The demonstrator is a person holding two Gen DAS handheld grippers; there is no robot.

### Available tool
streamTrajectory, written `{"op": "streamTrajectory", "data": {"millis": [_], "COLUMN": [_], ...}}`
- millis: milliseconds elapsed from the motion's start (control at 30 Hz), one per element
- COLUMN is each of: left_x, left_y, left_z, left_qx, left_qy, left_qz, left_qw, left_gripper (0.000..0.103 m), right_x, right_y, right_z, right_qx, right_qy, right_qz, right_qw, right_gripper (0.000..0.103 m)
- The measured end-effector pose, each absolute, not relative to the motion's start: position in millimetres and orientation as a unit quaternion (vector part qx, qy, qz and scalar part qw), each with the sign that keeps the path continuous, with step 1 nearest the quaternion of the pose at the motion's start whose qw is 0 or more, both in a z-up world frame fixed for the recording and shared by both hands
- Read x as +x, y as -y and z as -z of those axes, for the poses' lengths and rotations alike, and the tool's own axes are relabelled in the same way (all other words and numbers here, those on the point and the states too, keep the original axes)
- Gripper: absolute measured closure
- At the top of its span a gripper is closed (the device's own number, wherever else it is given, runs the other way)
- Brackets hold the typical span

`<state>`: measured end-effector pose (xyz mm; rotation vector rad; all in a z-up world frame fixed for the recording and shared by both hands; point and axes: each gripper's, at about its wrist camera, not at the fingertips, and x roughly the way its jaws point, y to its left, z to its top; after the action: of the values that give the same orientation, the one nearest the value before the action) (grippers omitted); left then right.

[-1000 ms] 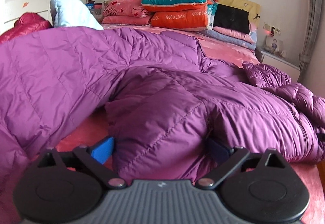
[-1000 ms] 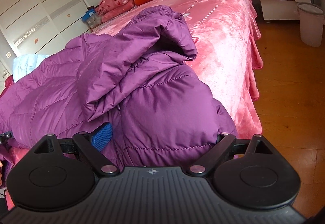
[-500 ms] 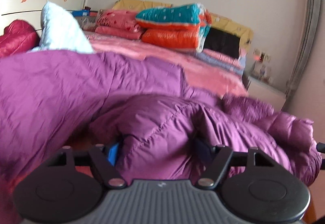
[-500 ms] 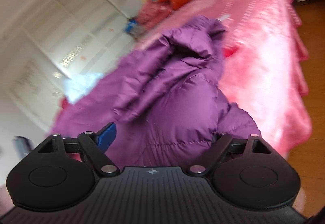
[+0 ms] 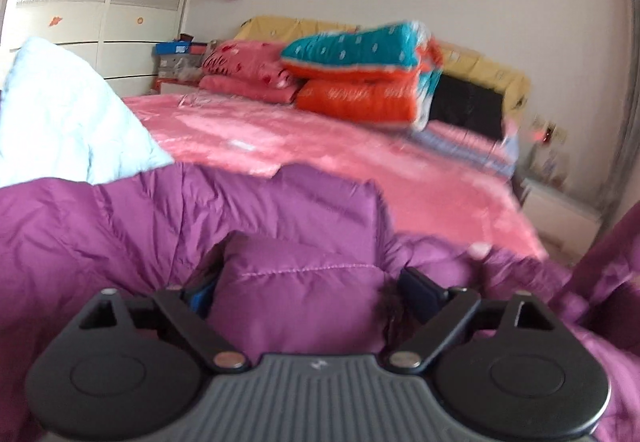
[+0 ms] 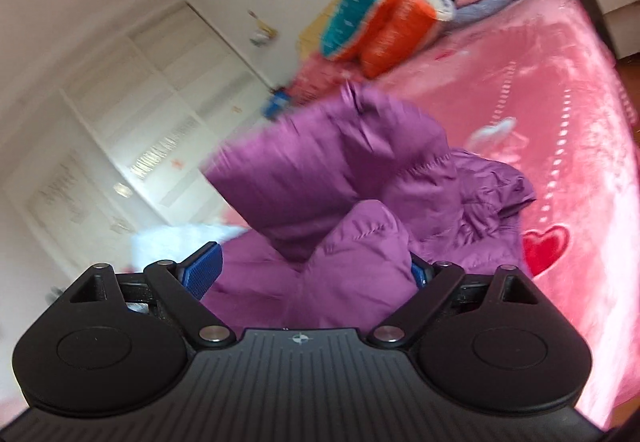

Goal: Fold large clothes

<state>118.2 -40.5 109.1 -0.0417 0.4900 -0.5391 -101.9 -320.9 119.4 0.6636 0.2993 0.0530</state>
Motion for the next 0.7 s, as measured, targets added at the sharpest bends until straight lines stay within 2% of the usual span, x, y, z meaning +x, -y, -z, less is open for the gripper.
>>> {"op": "streamTrajectory", "data": {"millis": [167,433,700], "left_x": [121,66,7], "left_y": [42,-29,-98], "left_z": [-105,-135,-113], "left_qx": [0.004,-0.024,-0.032], "left_qy": [-0.241,-0.205,-0.194], "left_qz": [0.257,0.270,0.251], "left_qw": [0.936,0.941,0.948], "left_gripper": [0.013,0.010,0.010], "right_x": [-77,-100,-118], "right_y": [313,323,320], "right_z": [-92,-74,-73], "right_qx": [0.254,0.286,0.281], "right_qy": [-0.200,-0.201,-0.223], "right_qz": [0.057,0.080,0.082], "right_qw": [0.945,0.933,0.930], "right_gripper": [0.000,0.000,0.000]}}
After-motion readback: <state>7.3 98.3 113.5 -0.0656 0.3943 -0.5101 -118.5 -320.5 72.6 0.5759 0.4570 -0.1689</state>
